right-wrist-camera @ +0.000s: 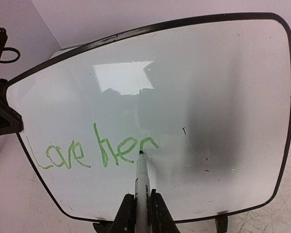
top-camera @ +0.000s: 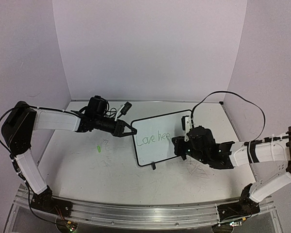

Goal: Write a sentence on the whiteboard

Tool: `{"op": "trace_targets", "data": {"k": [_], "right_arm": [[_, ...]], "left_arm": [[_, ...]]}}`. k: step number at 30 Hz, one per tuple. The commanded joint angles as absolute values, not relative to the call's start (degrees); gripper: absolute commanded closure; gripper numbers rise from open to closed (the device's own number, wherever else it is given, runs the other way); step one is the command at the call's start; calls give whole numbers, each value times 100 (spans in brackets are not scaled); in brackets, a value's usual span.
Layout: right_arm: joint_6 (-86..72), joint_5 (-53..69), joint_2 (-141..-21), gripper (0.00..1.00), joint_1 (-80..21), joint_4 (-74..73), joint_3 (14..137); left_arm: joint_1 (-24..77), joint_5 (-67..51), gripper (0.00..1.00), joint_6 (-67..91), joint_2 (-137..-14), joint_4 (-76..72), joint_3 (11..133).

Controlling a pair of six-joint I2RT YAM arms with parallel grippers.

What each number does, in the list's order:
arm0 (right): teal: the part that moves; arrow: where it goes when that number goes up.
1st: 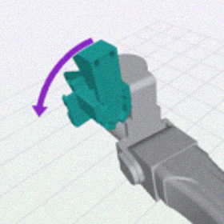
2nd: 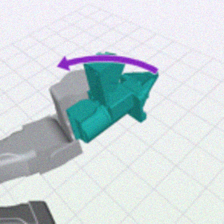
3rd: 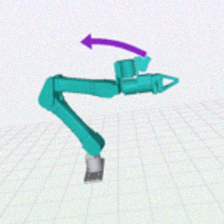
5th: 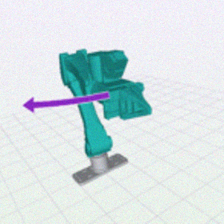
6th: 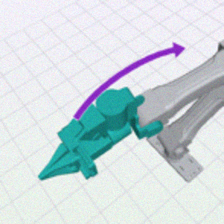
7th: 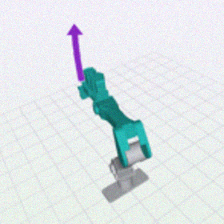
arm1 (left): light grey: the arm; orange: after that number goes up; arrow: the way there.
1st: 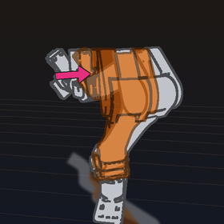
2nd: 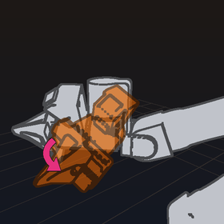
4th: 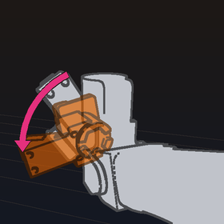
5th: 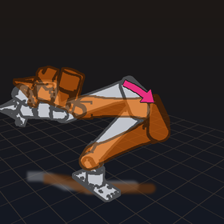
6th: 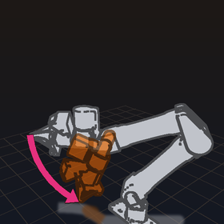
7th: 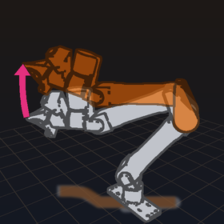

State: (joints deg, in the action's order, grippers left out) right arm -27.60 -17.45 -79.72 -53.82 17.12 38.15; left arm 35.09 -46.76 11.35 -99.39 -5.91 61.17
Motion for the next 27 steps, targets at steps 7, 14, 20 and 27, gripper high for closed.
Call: {"op": "trace_targets", "data": {"k": [7, 14, 20, 27], "right_arm": [[-2917, -1914, -7856, 100, -5394, 1592, 3631], [-2827, -2270, -7774, 100, -5396, 1591, 3833], [-2729, -2295, -7859, 100, -5394, 1662, 3982], [-2622, -2342, -7928, 100, -5380, 1740, 4107]], "left_arm": [[3524, -4859, 100, 1134, -9776, -391, 6313], [3525, -4857, 100, 1134, -9780, -391, 6317], [3524, -4846, 100, 1125, -9748, -387, 6302], [3529, -4849, 100, 1124, -9747, -394, 6303]]}}
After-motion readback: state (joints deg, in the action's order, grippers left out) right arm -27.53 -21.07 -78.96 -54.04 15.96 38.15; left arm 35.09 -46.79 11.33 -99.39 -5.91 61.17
